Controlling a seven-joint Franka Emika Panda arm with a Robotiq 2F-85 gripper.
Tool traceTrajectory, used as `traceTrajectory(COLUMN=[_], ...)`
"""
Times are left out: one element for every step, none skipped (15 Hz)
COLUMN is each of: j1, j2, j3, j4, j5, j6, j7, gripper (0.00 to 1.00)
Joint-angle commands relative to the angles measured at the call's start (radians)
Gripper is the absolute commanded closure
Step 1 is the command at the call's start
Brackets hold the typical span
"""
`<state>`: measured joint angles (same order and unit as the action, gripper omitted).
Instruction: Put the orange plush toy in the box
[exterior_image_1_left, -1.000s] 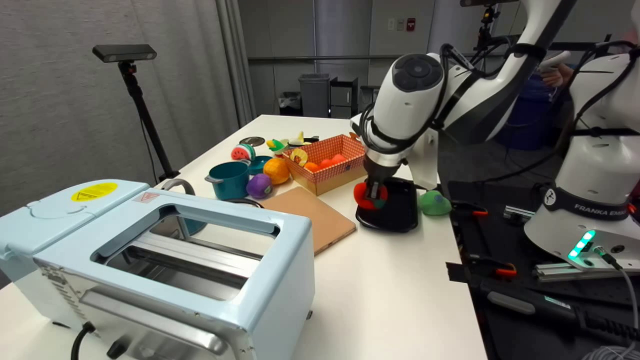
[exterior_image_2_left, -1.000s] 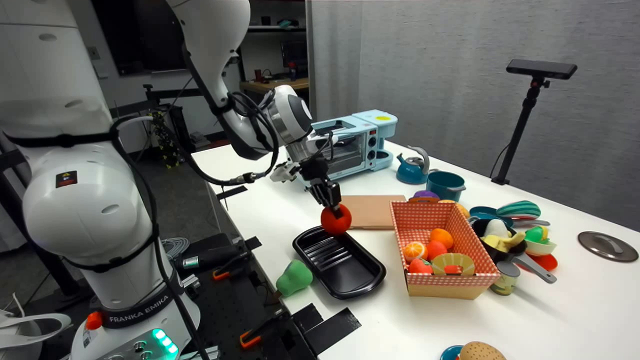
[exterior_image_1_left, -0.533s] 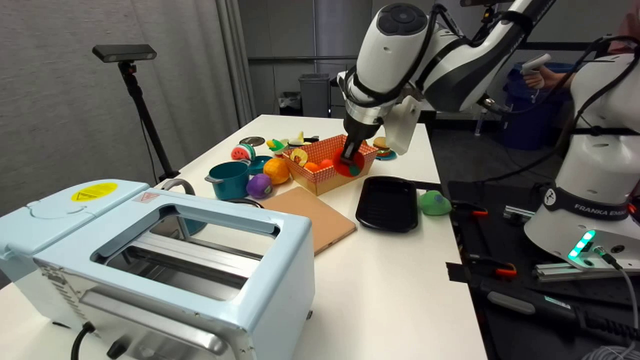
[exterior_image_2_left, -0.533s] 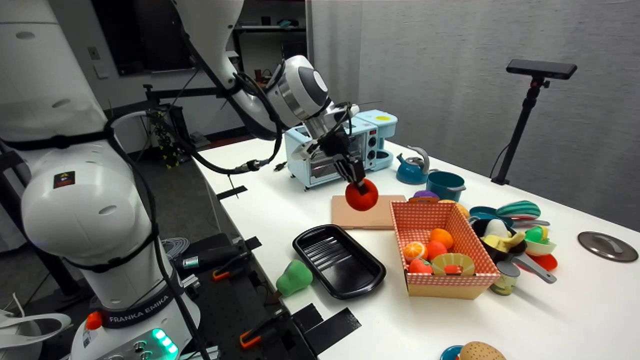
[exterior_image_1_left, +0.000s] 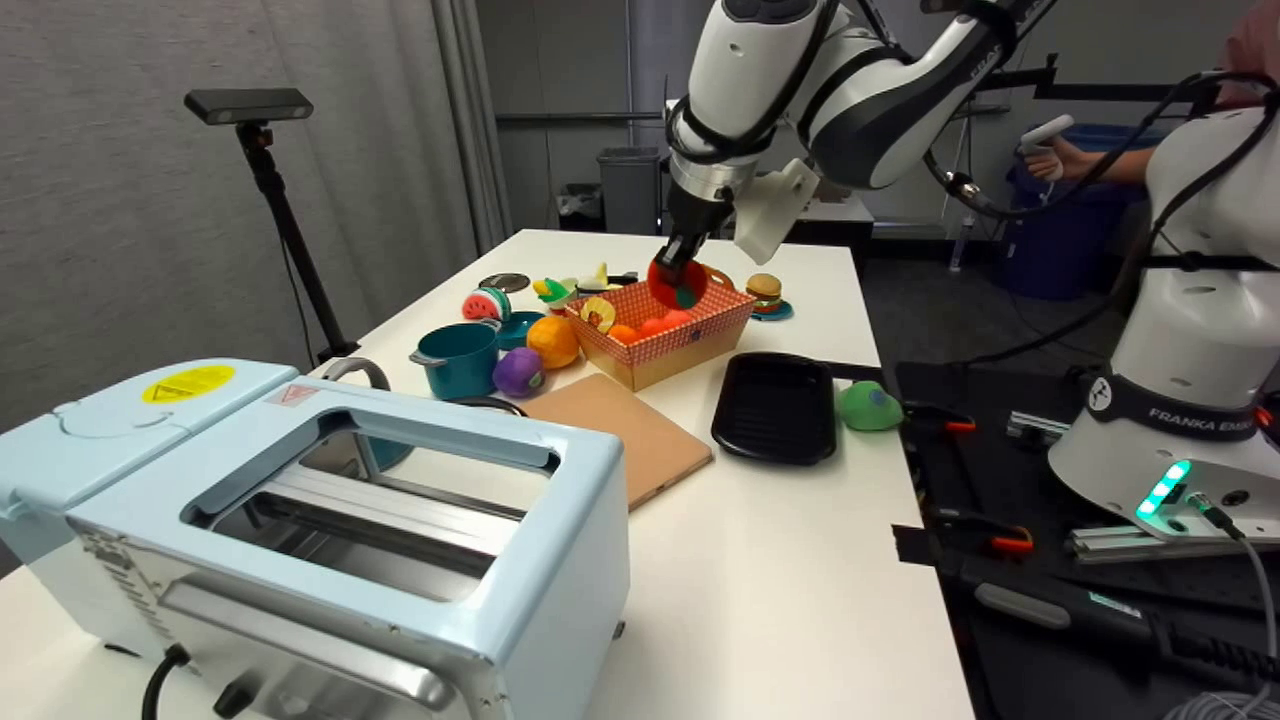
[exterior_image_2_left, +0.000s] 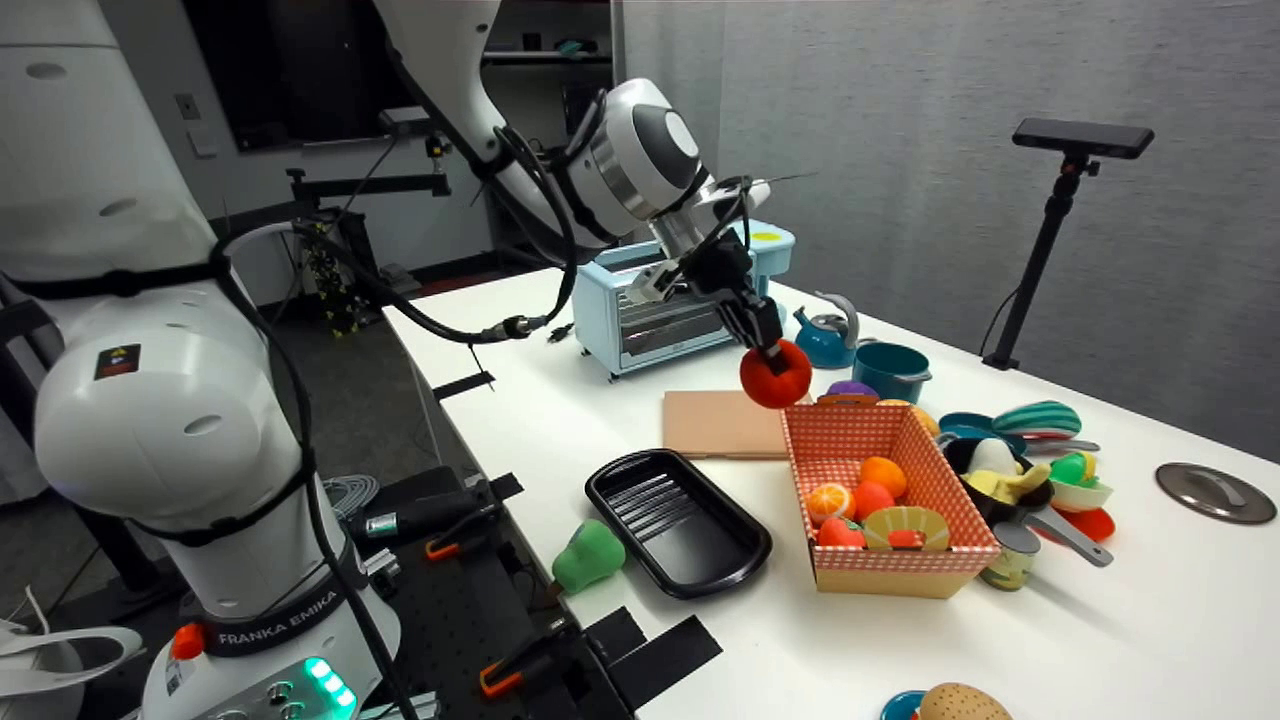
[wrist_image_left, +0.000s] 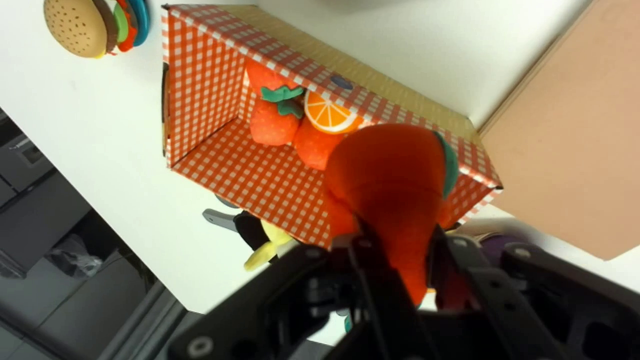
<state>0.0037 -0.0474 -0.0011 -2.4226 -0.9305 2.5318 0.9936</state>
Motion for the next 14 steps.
traceTrajectory(j1=[-0.029, -0.034, -0.039, -0.043, -0.045, -0.047, -0.048, -0.048, -0.048, -0.048, -0.047, -0.046, -0.045, -0.044], j2=[0.016, 0.02, 0.023, 0.026, 0.029, 0.032, 0.035, 0.039, 0.043, 0.047, 0.052, 0.056, 0.062, 0.067], j3=[-0.022, -0.028, -0.034, -0.038, -0.042, -0.044, -0.046, -0.046, -0.046, -0.046, -0.046, -0.046, -0.045, -0.046], j4=[0.039, 0.048, 0.056, 0.065, 0.071, 0.078, 0.082, 0.089, 0.092, 0.096, 0.099, 0.101, 0.105, 0.108], j5=[0.029, 0.034, 0.039, 0.047, 0.052, 0.056, 0.058, 0.063, 0.066, 0.069, 0.078, 0.081, 0.093, 0.102], j6=[0.038, 0.039, 0.04, 0.041, 0.041, 0.039, 0.039, 0.037, 0.038, 0.036, 0.037, 0.036, 0.031, 0.032], j7=[-0.009, -0.01, -0.01, -0.012, -0.01, -0.01, -0.008, -0.01, -0.012, -0.012, -0.018, -0.017, -0.019, -0.023], gripper=[0.94, 0.94, 0.94, 0.94, 0.94, 0.94, 0.94, 0.94, 0.94, 0.94, 0.94, 0.94, 0.94, 0.53])
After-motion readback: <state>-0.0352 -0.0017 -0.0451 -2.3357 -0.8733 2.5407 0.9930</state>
